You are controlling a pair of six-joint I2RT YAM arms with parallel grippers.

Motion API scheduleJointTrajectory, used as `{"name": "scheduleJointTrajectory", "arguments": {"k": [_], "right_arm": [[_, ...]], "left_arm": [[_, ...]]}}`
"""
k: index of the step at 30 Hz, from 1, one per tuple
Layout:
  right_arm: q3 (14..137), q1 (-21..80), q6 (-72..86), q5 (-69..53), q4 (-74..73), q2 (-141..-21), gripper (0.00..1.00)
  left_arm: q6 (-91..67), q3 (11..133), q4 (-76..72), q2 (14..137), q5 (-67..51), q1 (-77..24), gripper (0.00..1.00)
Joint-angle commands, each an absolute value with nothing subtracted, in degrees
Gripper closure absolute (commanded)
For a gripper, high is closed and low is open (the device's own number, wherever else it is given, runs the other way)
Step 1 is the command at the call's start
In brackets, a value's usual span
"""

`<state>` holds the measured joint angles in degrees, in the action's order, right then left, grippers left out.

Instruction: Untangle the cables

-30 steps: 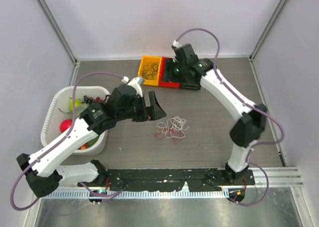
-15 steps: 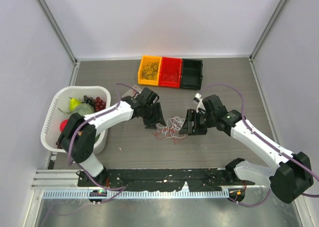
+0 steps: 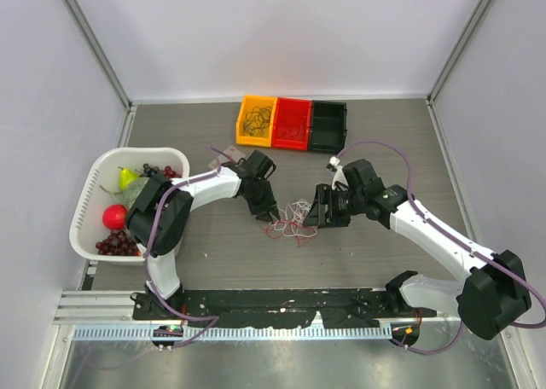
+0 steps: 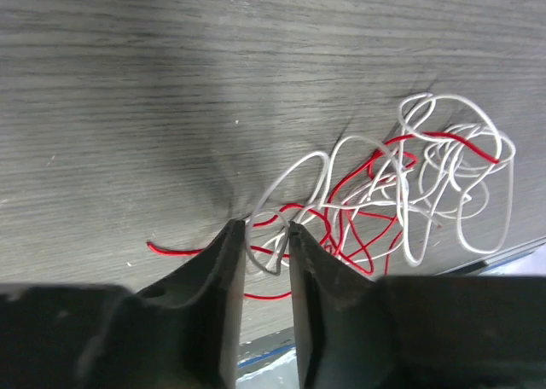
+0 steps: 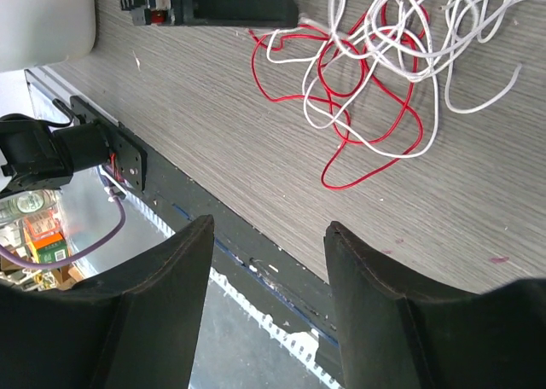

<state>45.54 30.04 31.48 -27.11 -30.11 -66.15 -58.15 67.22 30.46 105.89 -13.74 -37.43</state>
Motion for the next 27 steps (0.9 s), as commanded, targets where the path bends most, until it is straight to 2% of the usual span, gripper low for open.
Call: {"name": "scheduleJointTrajectory", "arguments": {"k": [1, 2, 3, 7, 13, 17, 23, 27], "right_arm": [[48.08, 30.15, 28.74, -26.37, -29.79, -67.06, 0.40], [48.08, 30.15, 28.65, -26.37, -29.79, -67.23, 0.40], [48.16, 30.15, 28.65, -26.28, -29.79, -67.85, 0.40], [48.51, 30.15, 28.57, -27.25, -28.31, -69.52, 0.40], [49.22, 30.15, 30.84, -28.21, -24.71, -71.45, 0.39], [49.75, 30.15, 32.86, -27.78, -20.85, -69.62, 0.39], [50.53, 30.15, 33.66, -28.47, -12.49, -61.27, 0.36], [53.25, 30.15, 32.43, -31.90, -8.88, -57.49, 0.36]], "left_arm": [[-57.93, 69.17, 31.46, 104.94, -13.71, -37.09, 0.86], [-56.96, 69.69, 32.33, 104.42, -13.28, -37.18, 0.97], [-56.17, 70.83, 34.08, 103.89, -12.58, -37.35, 1.00], [-52.91, 74.97, 38.41, 97.93, -9.23, -38.84, 1.00], [-55.98, 73.39, 32.18, 83.88, -14.76, -39.64, 1.00], [-55.37, 76.45, 30.50, 76.13, -16.34, -39.64, 1.00], [-54.40, 86.56, 30.50, 71.81, -19.51, -39.73, 1.00], [-54.84, 92.27, 32.07, 71.98, -17.68, -39.64, 1.00]]}}
